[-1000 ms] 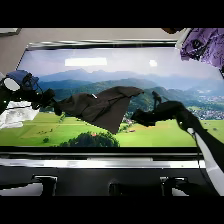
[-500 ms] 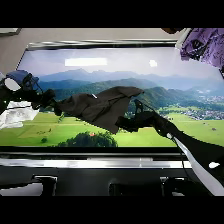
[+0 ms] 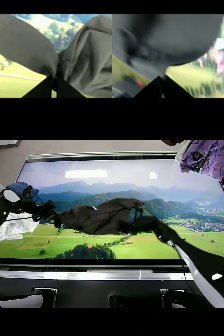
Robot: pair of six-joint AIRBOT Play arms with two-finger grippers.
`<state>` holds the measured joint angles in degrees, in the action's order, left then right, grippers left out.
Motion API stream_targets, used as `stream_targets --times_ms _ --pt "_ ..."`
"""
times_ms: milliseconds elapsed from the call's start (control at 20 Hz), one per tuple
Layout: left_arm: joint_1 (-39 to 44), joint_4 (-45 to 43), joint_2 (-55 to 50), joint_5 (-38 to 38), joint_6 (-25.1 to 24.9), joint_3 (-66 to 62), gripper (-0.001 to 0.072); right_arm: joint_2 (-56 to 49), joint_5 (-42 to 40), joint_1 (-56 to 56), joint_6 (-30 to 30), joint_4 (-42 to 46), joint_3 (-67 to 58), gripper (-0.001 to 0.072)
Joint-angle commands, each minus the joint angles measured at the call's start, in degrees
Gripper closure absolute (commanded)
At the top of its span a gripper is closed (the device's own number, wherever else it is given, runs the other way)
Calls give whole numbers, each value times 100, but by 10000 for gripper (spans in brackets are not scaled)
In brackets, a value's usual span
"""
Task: Fold the clothes and pants, and hang the long-sleeved shirts on hangers.
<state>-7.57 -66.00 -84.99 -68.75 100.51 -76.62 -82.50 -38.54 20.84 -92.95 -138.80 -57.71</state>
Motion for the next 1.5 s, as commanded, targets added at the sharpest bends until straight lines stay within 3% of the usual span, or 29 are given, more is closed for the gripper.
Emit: stream_targets --times_ms 0,400,600,800,950,1050,1250,1450 --pt "-83 417 118 -509 -2 -461 687 555 -824 -1036 -39 197 -1384 682" --pt "-205 479 1768 -1744 -4 -2328 687 2321 -3567 -3488 245 455 -5602 682" --pt "-205 450 2988 -1661 28 -2328 687 3189 -3757 -3628 645 1097 -5921 681" --pt "-203 245 3386 -1045 708 -2326 689 2997 -3622 -3628 859 1377 -5914 681" --pt "-197 245 2887 -813 704 -2321 689 2190 -3641 -3628 966 1368 -5914 681" --pt "-87 234 2243 -651 404 -2321 689 1484 -3646 -3628 940 1360 -5914 681" --pt "262 240 522 385 -170 -2321 688 -55 -3644 -3541 654 1366 -5761 681" --pt "654 575 -1169 1281 -284 -2321 688 -1733 -3491 -2983 426 1613 -5761 681"
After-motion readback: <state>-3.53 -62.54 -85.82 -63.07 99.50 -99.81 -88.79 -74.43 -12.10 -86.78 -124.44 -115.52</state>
